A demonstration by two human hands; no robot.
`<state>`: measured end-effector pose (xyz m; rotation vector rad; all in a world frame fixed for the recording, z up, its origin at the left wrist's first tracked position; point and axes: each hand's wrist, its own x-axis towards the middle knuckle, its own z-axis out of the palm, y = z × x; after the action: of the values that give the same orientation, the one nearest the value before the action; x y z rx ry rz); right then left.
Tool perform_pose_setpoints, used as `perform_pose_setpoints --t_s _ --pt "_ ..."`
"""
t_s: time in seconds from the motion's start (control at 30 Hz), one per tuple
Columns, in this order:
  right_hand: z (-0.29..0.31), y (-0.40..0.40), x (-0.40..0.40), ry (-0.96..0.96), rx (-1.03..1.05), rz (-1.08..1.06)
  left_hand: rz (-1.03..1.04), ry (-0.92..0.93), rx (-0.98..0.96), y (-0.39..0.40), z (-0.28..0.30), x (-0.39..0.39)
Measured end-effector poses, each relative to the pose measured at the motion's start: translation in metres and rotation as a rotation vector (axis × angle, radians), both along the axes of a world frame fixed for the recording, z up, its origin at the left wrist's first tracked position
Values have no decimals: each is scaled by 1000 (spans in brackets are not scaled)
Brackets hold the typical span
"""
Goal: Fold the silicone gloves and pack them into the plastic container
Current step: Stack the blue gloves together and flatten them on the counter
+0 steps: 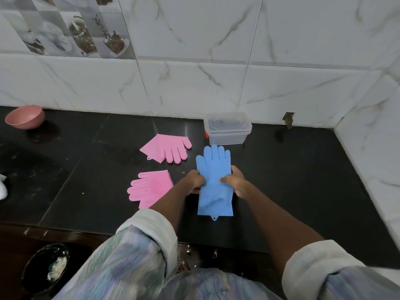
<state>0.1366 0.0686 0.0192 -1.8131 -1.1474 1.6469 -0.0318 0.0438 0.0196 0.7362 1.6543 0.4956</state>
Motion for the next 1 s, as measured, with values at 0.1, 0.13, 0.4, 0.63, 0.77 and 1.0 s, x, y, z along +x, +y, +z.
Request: perform_pose_setpoints --t_s 0.1,0.13,0.4,0.63,0.77,1.0 --pt "-8 -8 0 -89 99 63 -28 74 55 -3 -1 2" --pt "-8 -9 -1 -131 125 72 -34 99 66 -2 -1 2" --pt "-3 0 -5 -249 233 -20 -36 231 128 4 0 -1" --pt "-6 13 0 -325 229 71 -105 369 120 5 2 1" --pt "-6 16 -3 -325 212 60 -121 408 87 7 2 1" --pt "-4 29 -8 -342 164 -70 -208 519 115 13 3 -2"
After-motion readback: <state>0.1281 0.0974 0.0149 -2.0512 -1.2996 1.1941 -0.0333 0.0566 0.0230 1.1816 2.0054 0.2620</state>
